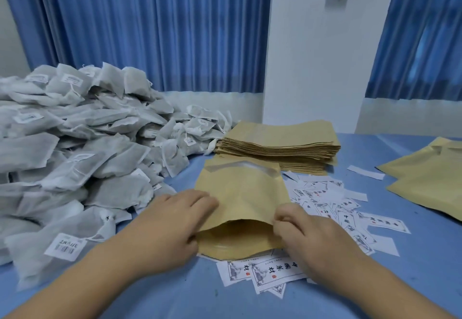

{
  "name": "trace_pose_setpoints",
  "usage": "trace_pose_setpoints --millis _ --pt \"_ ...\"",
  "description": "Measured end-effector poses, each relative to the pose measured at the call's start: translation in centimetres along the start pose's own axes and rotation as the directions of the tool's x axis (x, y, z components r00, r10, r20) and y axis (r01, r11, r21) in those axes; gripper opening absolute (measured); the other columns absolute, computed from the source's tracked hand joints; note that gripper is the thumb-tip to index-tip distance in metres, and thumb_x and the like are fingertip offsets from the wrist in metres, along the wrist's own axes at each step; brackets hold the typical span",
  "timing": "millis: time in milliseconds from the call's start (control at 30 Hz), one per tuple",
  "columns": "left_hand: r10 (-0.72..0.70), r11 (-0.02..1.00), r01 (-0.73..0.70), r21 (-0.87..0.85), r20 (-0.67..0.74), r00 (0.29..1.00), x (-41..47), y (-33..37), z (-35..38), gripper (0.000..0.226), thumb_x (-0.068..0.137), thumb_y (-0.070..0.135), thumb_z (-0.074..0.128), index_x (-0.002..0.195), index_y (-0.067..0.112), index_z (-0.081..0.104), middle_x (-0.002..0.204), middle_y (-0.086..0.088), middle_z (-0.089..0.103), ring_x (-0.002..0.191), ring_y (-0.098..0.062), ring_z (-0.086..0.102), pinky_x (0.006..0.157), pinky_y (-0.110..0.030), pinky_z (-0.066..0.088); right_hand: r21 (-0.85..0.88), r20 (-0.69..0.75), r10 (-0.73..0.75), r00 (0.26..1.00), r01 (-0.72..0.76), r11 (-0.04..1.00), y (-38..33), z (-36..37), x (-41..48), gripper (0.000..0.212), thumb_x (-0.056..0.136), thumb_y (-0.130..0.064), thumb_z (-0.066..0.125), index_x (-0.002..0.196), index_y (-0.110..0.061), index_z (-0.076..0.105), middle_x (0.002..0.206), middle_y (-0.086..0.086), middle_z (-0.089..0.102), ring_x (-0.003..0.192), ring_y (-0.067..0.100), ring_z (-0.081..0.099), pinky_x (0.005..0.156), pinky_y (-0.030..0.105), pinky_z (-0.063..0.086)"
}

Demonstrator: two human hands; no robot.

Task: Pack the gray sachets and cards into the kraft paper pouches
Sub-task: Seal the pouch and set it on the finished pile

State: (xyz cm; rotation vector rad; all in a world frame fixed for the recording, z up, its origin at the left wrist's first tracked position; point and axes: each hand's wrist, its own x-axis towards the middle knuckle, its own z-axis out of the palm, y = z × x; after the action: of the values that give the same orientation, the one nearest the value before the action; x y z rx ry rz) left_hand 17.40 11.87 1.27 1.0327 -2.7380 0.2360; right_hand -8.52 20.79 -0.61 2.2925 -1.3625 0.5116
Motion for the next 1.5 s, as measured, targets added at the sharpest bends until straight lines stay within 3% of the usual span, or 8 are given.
trace_pose_setpoints --millis 200,433,600,833,1000,1200,1300,1500 --pt "0.167 0.982 -0.170 -0.082 -0.041 0.985 2.1 3.2 0.5 0.074 0.084 0.020 0.049 0.149 0.033 0.016 0.156 0.013 0.011 0.143 -0.011 0.010 0.114 -0.027 0.016 -0.052 0.106 0.066 0.992 -0.061 0.997 0.0 0.4 -0.1 0.072 0.058 -0.023 0.077 0.124 -0.025 0.049 0.124 -0.008 0.052 0.055 0.016 0.057 0.040 0.023 0.043" --pt "0.244 0.960 -0.233 -0.154 0.057 0.968 2.0 2.0 3.1 0.050 0.097 0.050 0.042 0.142 0.032 0.035 0.161 0.017 0.003 0.148 -0.007 -0.012 0.108 -0.010 -0.012 0.082 0.198 -0.025 0.980 0.009 0.997 1.2 1.1 -0.7 0.041 0.080 -0.019 0.060 0.121 -0.025 0.065 0.121 -0.007 0.063 0.103 0.014 0.064 0.078 0.026 0.056" --pt "0.248 0.929 -0.155 -0.335 0.255 0.935 1.9 0.9 4.8 0.059 0.098 0.057 0.028 0.152 0.041 0.013 0.157 0.025 -0.006 0.141 0.008 -0.020 0.110 -0.010 -0.014 0.278 0.290 0.099 0.952 -0.183 0.943 2.1 2.3 -1.3 0.037 0.098 -0.033 0.044 0.134 -0.044 0.051 0.139 -0.029 0.045 0.129 -0.006 0.040 0.105 0.014 0.033" --pt "0.176 0.845 -0.045 -0.534 0.198 0.964 1.3 -1.2 4.9 0.045 0.099 0.041 0.044 0.144 0.040 0.038 0.145 0.039 0.025 0.135 0.022 0.013 0.111 -0.004 0.007 0.373 0.310 0.288 0.906 -0.394 0.840 2.6 2.1 -0.7 0.018 0.096 -0.035 0.053 0.102 -0.036 0.069 0.095 -0.016 0.069 0.092 0.001 0.058 0.085 0.021 0.045" --pt "-0.077 0.825 0.033 -0.564 -0.055 0.995 0.3 -2.2 4.2 0.024 0.088 0.022 0.070 0.103 0.041 0.071 0.095 0.029 0.068 0.091 0.003 0.063 0.082 -0.017 0.047 0.385 0.235 0.440 0.866 -0.499 0.776 2.9 2.2 -0.5 0.021 0.096 -0.032 0.052 0.079 -0.024 0.061 0.067 -0.007 0.060 0.067 0.008 0.055 0.064 0.023 0.044" --pt "-0.174 0.854 -0.023 -0.520 -0.327 0.929 0.3 -2.3 3.6 0.031 0.077 0.005 0.078 0.073 0.034 0.066 0.079 0.023 0.063 0.070 0.002 0.060 0.064 -0.008 0.042 0.466 0.112 0.495 0.862 -0.485 0.740 2.6 1.6 -0.6 0.026 0.090 -0.023 0.062 0.072 -0.042 0.063 0.063 -0.014 0.063 0.067 0.000 0.058 0.060 0.012 0.040" --pt "-0.220 0.799 -0.034 -0.600 -0.345 0.913 0.2 -2.4 3.7 0.043 0.075 0.004 0.079 0.070 0.044 0.065 0.068 0.022 0.062 0.063 0.001 0.057 0.058 -0.006 0.038 0.342 0.019 0.402 0.916 -0.384 0.858 2.9 0.7 -0.8 0.014 0.082 -0.018 0.074 0.083 -0.032 0.072 0.073 -0.016 0.064 0.074 0.003 0.058 0.066 0.021 0.047" --pt "-0.217 0.842 -0.029 -0.539 -0.387 0.896 0.0 -2.7 3.8 0.032 0.078 0.010 0.079 0.066 0.035 0.064 0.064 0.017 0.057 0.060 0.000 0.051 0.056 -0.009 0.036 0.063 -0.114 0.193 0.974 -0.187 0.980 3.1 0.3 -0.8 0.046 0.044 0.013 0.087 0.077 -0.017 0.079 0.068 -0.009 0.064 0.065 0.015 0.063 0.049 0.023 0.051"
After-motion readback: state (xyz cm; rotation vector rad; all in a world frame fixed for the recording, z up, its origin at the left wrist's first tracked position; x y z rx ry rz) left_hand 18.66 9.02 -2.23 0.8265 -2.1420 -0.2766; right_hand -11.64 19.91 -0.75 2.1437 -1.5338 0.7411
